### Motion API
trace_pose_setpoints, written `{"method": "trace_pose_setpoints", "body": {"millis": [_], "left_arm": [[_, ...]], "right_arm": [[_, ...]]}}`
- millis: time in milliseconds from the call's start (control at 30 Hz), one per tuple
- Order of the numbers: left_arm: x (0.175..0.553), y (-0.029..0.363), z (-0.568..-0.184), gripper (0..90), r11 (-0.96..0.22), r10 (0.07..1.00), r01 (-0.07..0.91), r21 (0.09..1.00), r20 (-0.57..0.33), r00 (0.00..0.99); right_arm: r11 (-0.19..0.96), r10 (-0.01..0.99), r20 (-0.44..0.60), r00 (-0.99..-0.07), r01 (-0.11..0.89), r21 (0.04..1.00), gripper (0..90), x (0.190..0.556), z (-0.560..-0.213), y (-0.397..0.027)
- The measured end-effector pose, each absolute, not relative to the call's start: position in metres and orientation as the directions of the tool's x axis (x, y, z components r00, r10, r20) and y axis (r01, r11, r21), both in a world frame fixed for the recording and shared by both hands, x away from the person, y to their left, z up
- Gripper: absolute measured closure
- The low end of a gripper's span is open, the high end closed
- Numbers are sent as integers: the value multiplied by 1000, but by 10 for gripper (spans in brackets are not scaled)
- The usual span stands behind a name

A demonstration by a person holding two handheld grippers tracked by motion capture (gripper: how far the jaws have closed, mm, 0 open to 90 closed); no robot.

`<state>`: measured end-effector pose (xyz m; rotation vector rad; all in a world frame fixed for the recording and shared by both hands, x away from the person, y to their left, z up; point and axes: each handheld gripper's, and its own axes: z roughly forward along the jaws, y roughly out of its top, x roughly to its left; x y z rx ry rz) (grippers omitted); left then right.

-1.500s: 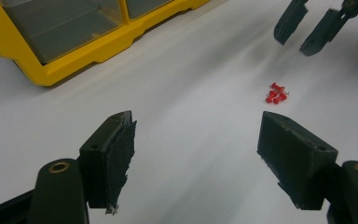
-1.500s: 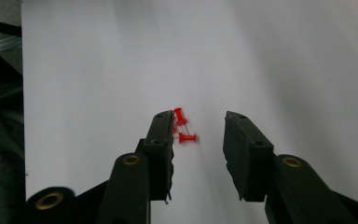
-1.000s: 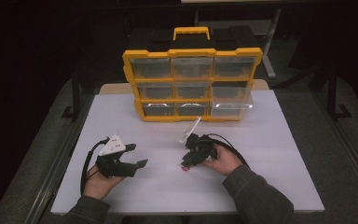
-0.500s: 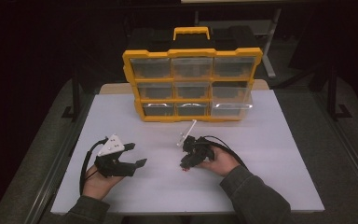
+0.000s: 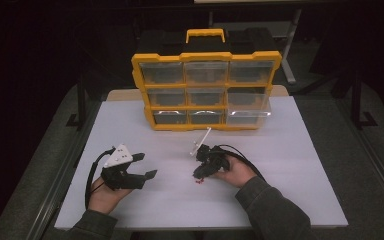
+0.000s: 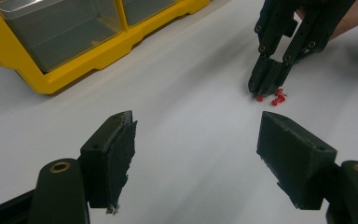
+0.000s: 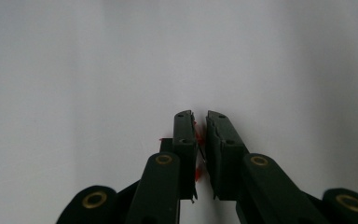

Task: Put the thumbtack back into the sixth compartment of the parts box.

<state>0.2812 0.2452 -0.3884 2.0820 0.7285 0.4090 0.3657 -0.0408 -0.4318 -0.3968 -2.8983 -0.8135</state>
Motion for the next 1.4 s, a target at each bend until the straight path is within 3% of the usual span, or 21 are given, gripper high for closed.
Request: {"method": "trace_pose_setpoints", "body": {"millis": [733, 1400], "left_arm": [[281, 244, -390, 268, -450, 626, 343, 825, 17, 780], [280, 244, -392, 272, -444, 630, 347, 826, 13, 776]], "right_arm": [[785, 241, 193, -951, 308, 537, 815, 374, -417, -49], [748, 240, 197, -951, 311, 586, 815, 384, -359, -67]]}}
